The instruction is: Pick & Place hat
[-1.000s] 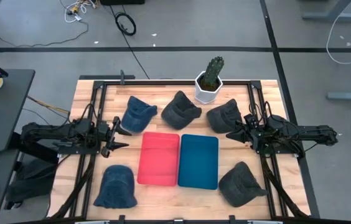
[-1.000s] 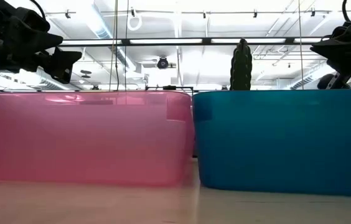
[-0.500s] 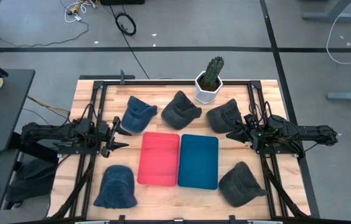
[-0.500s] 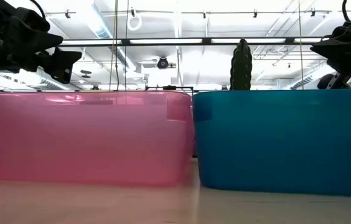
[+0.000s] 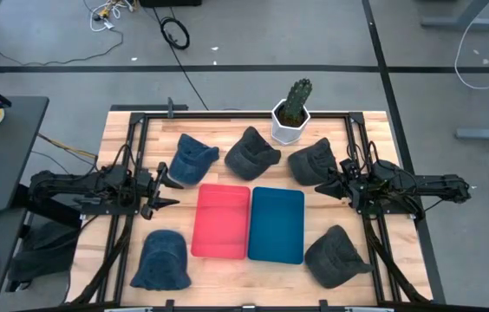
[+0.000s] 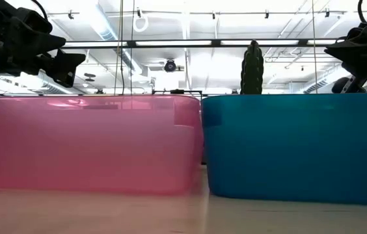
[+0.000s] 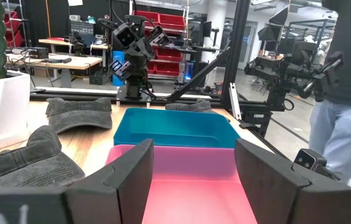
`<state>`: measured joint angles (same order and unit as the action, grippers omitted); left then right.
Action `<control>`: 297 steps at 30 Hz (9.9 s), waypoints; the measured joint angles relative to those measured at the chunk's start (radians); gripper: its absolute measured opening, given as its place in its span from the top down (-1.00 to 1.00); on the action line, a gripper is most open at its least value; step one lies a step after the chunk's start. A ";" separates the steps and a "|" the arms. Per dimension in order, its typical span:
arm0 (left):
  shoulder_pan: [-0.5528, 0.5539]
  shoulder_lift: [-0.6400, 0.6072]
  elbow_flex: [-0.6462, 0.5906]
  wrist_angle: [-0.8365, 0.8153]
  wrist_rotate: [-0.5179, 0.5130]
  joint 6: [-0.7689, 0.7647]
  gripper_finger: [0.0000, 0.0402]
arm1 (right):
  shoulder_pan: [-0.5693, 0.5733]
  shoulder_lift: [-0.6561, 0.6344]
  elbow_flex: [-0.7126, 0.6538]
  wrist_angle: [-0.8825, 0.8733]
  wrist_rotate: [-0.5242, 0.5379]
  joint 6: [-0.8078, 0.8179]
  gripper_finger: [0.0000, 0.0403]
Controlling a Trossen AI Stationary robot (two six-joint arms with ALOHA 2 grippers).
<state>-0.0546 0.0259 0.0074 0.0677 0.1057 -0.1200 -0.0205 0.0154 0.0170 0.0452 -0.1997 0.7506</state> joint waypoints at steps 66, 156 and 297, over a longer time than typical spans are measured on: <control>0.000 0.000 0.000 0.000 0.000 0.000 -0.13 | -0.001 0.000 0.000 0.302 0.178 -0.679 0.90; 0.000 0.000 0.000 0.000 0.000 0.000 -0.13 | 0.053 1.080 1.887 -1.551 0.028 0.266 0.90; 0.000 0.000 0.000 0.000 0.000 0.000 -0.13 | 0.917 1.245 0.966 -1.182 0.139 0.627 0.99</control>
<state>-0.0547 0.0258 0.0075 0.0674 0.1057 -0.1197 0.8963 1.2608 0.9831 -1.1370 -0.0610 1.3776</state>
